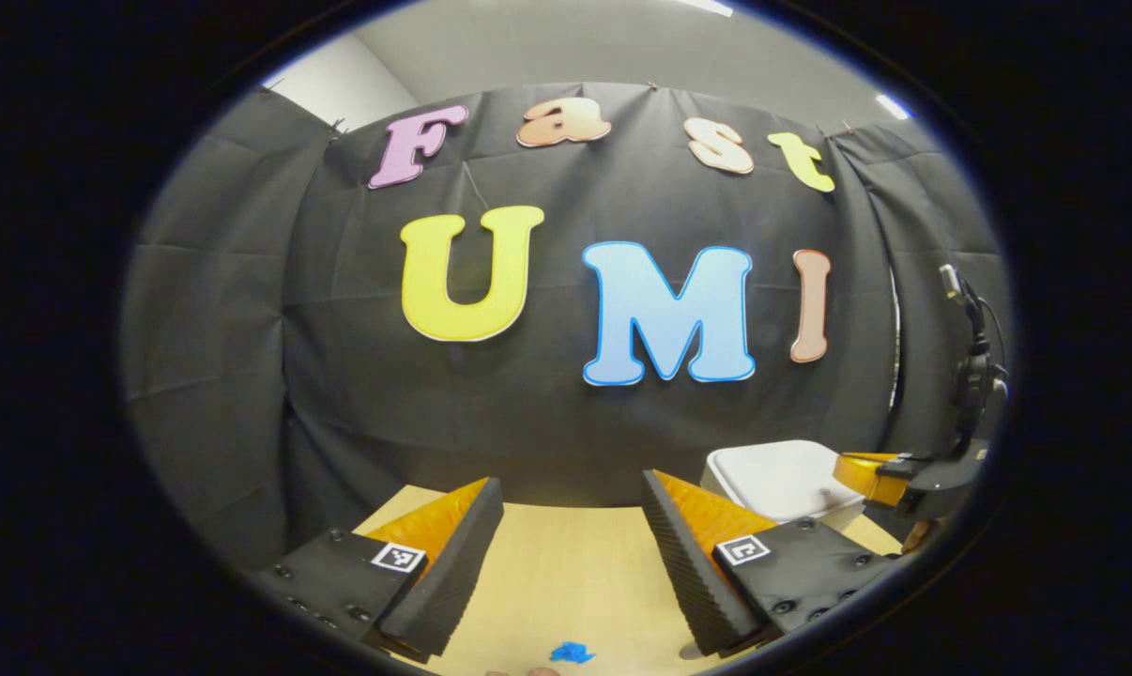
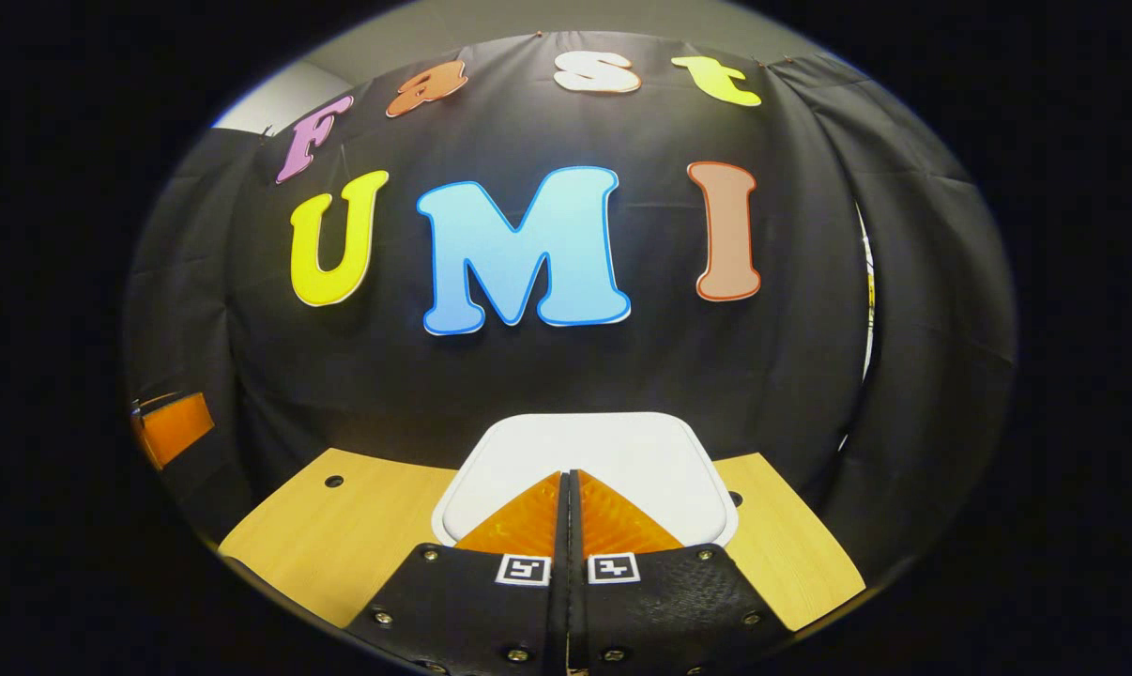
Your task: Press the lid of the desktop garbage bin to open it, pick up the crumpled paper on the desktop and throw it into the bin, then pick up the pop can on the desktop and drop it into the bin, and finally close the garbage bin lid.
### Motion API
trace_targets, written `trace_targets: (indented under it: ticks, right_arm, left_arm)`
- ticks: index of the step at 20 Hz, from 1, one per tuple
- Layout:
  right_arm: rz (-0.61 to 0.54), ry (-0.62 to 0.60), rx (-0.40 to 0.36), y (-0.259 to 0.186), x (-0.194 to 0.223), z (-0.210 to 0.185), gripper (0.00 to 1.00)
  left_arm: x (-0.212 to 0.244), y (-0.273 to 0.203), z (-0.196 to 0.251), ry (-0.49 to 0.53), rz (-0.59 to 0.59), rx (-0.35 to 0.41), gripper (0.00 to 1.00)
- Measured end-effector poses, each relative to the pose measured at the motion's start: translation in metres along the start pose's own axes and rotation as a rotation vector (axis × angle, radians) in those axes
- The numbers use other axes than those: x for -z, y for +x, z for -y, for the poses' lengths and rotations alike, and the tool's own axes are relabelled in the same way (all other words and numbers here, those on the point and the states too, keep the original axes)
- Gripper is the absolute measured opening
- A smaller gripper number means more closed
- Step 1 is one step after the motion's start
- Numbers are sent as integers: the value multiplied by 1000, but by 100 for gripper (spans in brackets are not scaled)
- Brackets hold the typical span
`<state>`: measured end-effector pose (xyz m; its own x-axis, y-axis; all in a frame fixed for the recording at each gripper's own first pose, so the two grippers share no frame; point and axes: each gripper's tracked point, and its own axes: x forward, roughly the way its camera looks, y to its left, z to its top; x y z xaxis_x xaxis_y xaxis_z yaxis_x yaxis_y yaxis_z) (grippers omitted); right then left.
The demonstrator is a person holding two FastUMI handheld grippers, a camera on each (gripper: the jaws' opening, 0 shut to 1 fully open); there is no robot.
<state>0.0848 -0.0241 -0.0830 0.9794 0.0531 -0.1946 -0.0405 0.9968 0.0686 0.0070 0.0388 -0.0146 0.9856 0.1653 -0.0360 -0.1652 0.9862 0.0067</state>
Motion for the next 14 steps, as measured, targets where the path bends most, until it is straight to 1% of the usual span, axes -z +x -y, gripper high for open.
trace_targets:
  ticks: [1,2,4,5,7,13,14]
  right_arm:
    - [-8,2,1,1,4,1,1]
    - [-22,2,2,3,9,3,1]
    - [-33,1,2,4,14,4,0]
    - [-36,5,1,5,16,4,1]
    - [-48,10,-1,6,21,4,0]
    - [-20,15,-16,8,21,3,1]
    - [-7,28,-17,8,23,4,1]
  left_arm:
    - [0,0,0,-1,-2,-4,97]
    - [2,0,-1,-2,-6,-9,100]
    - [3,0,-2,-2,-10,-14,100]
    - [4,0,-2,-1,-12,-16,97]
    - [4,2,-2,2,-13,-19,97]
    - [8,7,2,-4,-25,-15,97]
    - [10,8,3,-7,-29,-13,100]
